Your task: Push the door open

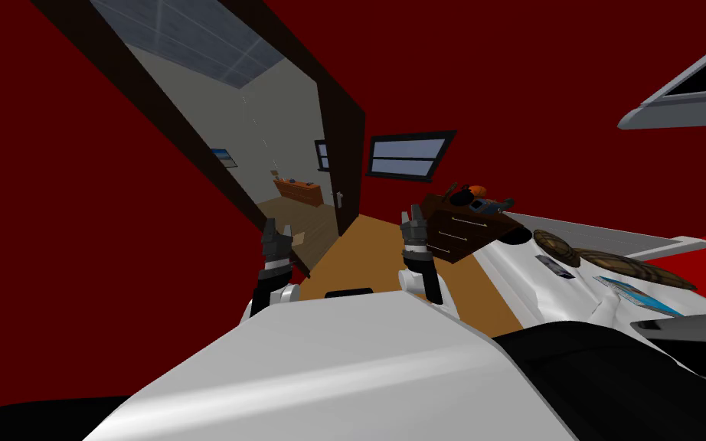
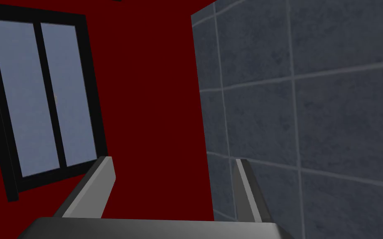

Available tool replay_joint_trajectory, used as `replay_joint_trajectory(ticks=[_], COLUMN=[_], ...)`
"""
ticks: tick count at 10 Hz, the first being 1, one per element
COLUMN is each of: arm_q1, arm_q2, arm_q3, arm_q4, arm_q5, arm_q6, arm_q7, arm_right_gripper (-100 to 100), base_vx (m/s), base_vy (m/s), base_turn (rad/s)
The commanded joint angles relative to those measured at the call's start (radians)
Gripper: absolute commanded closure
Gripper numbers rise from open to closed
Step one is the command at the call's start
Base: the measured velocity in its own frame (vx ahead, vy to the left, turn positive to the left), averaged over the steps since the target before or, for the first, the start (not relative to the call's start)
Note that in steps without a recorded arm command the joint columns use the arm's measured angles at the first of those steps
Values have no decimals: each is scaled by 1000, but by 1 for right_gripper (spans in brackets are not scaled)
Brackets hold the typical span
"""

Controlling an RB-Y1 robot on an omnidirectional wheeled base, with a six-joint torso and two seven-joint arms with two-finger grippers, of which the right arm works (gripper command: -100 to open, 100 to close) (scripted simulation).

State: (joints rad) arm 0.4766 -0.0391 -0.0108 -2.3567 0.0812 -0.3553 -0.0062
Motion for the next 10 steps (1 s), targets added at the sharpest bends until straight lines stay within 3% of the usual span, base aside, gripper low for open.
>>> replay_joint_trajectory(ticks=[1, 5, 10], arm_q1=[-14, -46, -108], arm_q2=[-6, -18, -35], arm_q3=[20, 70, 164], arm_q4=[20, 68, 157], arm_q5=[-2, -7, -17], arm_q6=[0, 0, 0], arm_q7=[-5, -16, -38], arm_right_gripper=[-100, -100, -100], base_vx=[111, 184, 201], base_vy=[-15, -26, -33], base_turn=[-29, -24, -33])
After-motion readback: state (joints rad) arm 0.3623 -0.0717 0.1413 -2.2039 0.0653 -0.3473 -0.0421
